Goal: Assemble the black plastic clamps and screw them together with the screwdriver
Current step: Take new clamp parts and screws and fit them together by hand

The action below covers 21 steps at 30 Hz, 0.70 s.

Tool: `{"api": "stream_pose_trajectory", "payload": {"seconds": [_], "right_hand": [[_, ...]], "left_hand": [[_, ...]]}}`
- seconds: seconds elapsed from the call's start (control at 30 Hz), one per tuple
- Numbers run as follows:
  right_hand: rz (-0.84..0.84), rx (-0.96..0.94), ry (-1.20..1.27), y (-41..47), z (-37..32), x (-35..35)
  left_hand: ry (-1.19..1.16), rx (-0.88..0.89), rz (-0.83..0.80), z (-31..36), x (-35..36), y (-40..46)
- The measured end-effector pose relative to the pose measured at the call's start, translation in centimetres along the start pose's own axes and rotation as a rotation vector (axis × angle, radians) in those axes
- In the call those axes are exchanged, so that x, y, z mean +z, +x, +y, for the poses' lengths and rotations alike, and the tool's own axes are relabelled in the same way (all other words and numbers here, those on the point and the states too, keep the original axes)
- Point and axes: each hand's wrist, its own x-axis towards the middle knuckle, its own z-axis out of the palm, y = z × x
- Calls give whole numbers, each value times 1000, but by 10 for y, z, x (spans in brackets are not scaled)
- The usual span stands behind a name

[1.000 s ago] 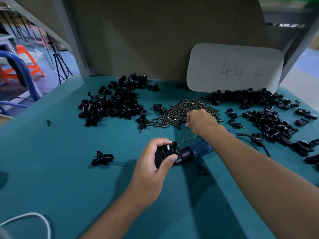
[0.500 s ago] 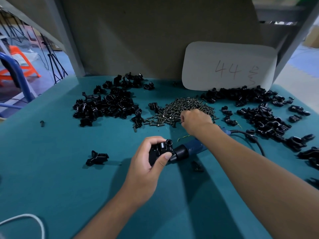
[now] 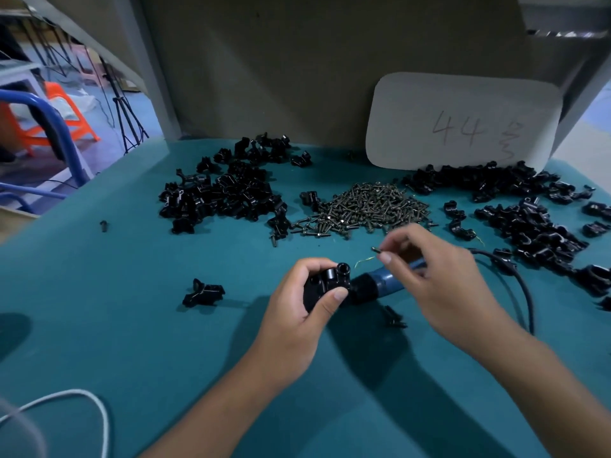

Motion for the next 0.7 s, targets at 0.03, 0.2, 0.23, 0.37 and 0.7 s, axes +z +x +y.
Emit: {"api": "stream_pose_trajectory", "payload": {"seconds": [0.03,0.2,0.23,0.37,0.7], "right_hand": [[11,-4,14,-10,-1,-1],[71,-10,85,-38,1,-1],[85,-15,113,-41,2,1],[159,-50,188,-45,0,15],[243,-202,106,-47,1,30]], "left_hand": [[-2,3,-3,1,1,-1],[6,19,-7,1,-1,-2],[0,24,-7,1,-1,-2],[-6,41,-21,-1,-1,-2],[-38,59,-118,0,2,-3]]}}
